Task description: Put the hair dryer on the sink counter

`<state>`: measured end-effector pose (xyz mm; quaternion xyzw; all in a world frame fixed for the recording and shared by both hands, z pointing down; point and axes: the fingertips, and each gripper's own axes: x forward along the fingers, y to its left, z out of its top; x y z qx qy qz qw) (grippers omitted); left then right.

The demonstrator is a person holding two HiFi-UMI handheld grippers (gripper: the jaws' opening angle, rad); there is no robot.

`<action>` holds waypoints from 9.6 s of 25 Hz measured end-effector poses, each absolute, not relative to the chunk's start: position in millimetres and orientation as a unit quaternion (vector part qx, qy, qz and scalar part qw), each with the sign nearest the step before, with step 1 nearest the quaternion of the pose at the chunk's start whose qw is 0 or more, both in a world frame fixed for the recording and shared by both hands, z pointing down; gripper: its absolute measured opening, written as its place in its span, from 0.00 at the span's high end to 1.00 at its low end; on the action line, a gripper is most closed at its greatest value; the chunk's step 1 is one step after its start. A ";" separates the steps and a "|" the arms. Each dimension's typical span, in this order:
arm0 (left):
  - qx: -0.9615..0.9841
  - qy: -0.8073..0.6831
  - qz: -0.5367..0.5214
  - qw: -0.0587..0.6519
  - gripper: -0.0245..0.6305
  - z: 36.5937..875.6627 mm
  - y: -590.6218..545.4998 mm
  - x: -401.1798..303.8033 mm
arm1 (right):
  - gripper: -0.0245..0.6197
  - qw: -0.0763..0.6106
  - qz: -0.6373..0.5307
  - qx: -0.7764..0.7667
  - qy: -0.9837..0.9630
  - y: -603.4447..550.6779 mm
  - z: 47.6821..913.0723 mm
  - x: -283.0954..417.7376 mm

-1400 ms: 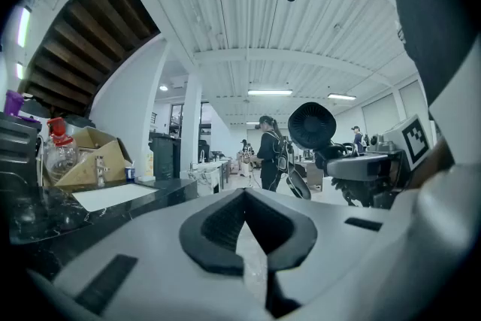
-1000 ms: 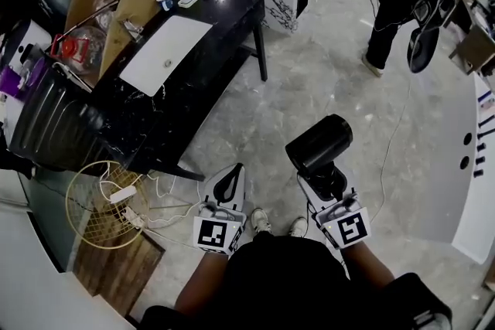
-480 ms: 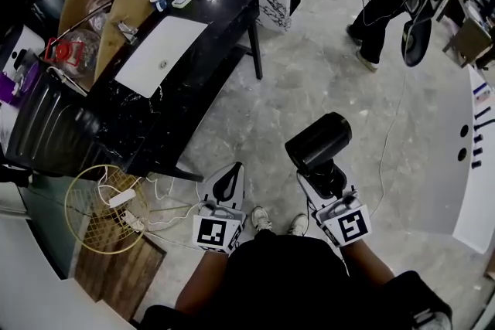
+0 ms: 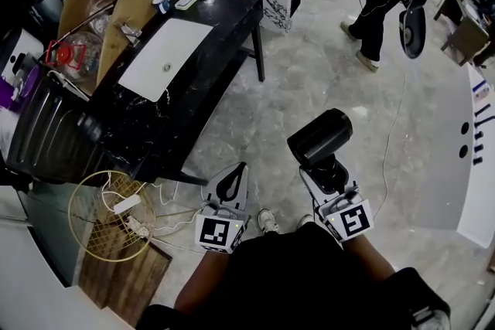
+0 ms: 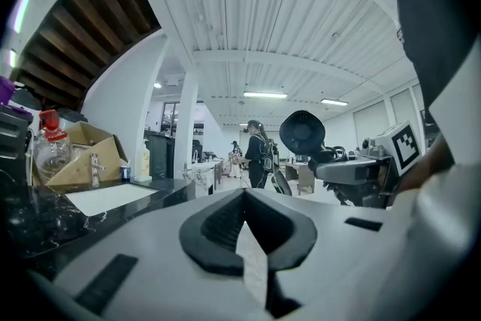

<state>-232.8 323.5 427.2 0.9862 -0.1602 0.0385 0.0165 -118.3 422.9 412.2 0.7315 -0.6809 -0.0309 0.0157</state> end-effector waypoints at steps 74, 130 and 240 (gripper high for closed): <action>0.958 -0.284 0.038 0.022 0.97 433.0 -96.9 7.2 | 0.57 0.017 0.007 0.633 -0.774 -36.3 418.0 146.9; 0.864 -0.502 0.016 0.036 0.97 423.6 -297.2 -22.2 | 0.57 0.221 0.129 0.460 -0.850 -359.7 536.1 157.0; 0.876 -0.482 0.009 0.031 0.97 417.2 -300.1 -34.4 | 0.96 0.105 0.011 0.479 -0.871 -341.3 394.5 126.7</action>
